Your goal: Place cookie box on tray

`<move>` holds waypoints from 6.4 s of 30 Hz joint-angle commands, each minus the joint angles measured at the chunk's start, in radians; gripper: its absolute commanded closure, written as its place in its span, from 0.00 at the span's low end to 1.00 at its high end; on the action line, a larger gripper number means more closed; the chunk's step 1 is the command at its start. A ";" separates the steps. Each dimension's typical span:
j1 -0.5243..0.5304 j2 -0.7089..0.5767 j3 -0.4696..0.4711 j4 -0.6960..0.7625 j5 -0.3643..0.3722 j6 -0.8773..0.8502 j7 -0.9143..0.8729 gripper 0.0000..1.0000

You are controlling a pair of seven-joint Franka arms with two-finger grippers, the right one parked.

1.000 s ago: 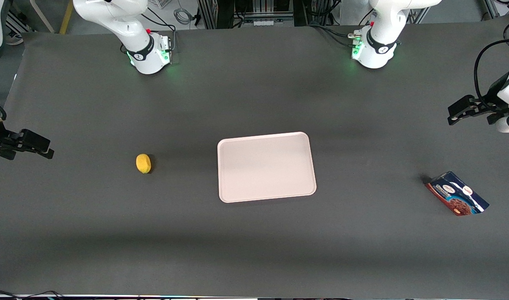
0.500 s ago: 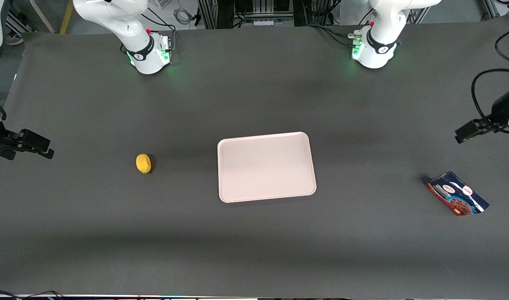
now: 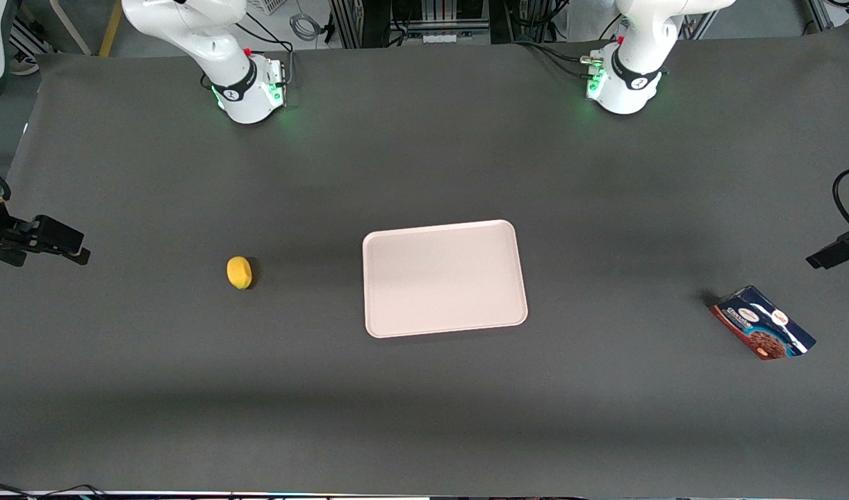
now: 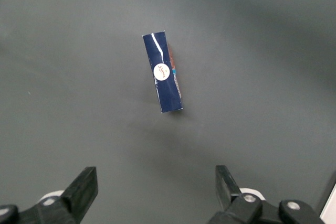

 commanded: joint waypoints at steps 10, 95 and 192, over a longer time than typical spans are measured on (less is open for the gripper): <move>0.012 0.159 0.026 -0.011 -0.027 0.188 -0.011 0.00; 0.063 0.497 0.023 -0.039 -0.182 0.563 0.175 0.37; -0.023 0.305 -0.933 0.254 0.280 -0.071 -0.753 0.78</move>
